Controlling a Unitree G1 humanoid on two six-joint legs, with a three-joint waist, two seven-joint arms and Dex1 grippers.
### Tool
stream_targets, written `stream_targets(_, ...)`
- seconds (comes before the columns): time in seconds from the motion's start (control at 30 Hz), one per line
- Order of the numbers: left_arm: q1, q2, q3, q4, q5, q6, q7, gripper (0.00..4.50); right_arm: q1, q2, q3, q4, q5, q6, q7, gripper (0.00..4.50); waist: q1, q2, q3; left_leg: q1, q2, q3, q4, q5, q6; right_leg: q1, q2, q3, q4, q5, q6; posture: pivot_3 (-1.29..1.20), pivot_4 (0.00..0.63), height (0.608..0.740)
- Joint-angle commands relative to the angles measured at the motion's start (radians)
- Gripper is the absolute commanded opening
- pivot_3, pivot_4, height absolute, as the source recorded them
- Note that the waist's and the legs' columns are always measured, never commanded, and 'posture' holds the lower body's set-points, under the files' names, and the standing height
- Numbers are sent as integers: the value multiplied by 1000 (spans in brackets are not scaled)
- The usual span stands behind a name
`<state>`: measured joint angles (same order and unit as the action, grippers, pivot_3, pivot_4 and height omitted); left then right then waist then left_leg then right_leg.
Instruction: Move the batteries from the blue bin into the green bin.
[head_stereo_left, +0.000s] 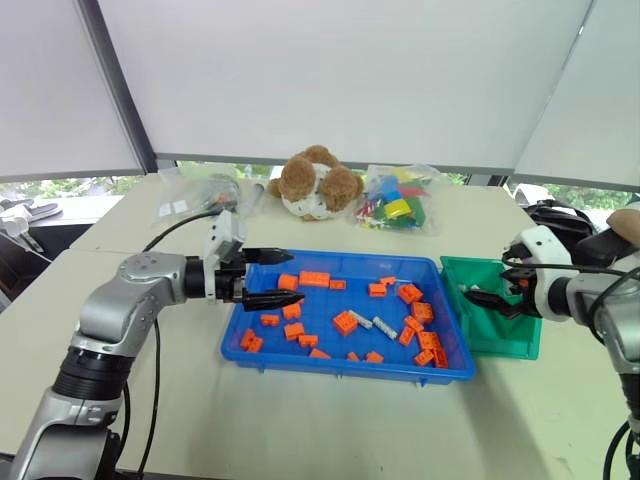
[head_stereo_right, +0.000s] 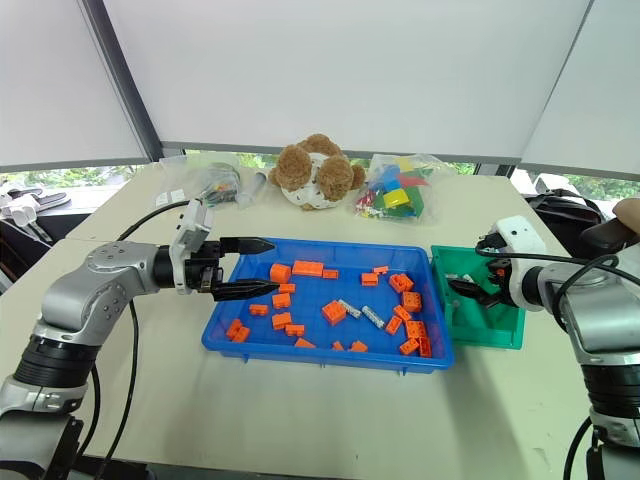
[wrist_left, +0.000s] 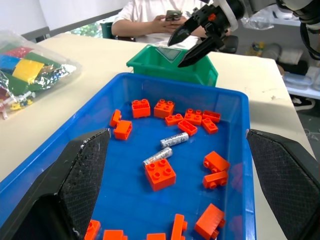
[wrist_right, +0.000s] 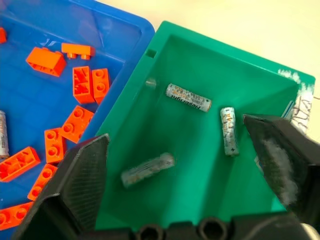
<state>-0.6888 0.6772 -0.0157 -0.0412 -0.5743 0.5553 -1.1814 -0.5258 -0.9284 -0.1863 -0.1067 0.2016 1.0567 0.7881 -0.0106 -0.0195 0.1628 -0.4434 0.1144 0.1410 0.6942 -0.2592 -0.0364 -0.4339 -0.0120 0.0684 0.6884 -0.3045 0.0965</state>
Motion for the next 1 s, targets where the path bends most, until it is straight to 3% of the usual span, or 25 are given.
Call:
stream_targets(0.03, -19, 13, 22, -24, 2, -12, 0, 4500, -53, -37, -11, -90, 71, -27, 59, 4444, -1, 0, 0, 0, 0, 0, 0, 0, 0, 0, 0, 0, 0, 0, 0, 0, 150, 710)
stream_targets(0.23, -23, 15, 22, -25, 2, -9, 6, 4500, -128, 21, 108, -217, 181, 5, 112, 4444, -3, 0, 0, 0, 0, 0, -1, 0, 0, 0, 0, 0, 0, 0, 0, 0, 150, 710)
stream_targets(0.37, -28, 14, 22, -25, 2, -7, 11, 4500, -122, 57, 236, -212, 160, -44, 114, 4444, 2, 0, 0, 0, 0, 0, -1, 0, 1, 0, 0, 0, 0, 0, 0, 0, 150, 710)
stream_targets(0.77, -14, 40, 41, -55, -13, 14, 28, 4500, -193, 173, 581, -9, -36, -281, 141, 4444, -1, 0, 0, -1, 0, 0, 1, 0, 0, -1, 0, 0, 0, 0, 0, 0, 150, 710)
stream_targets(1.0, 8, 59, 55, -84, -25, 38, 38, 4500, -250, 274, 614, 163, -87, -353, 164, 4444, -1, 0, 0, -1, 0, 0, 1, 1, -1, 0, 0, 0, 0, 0, 0, 0, 150, 710)
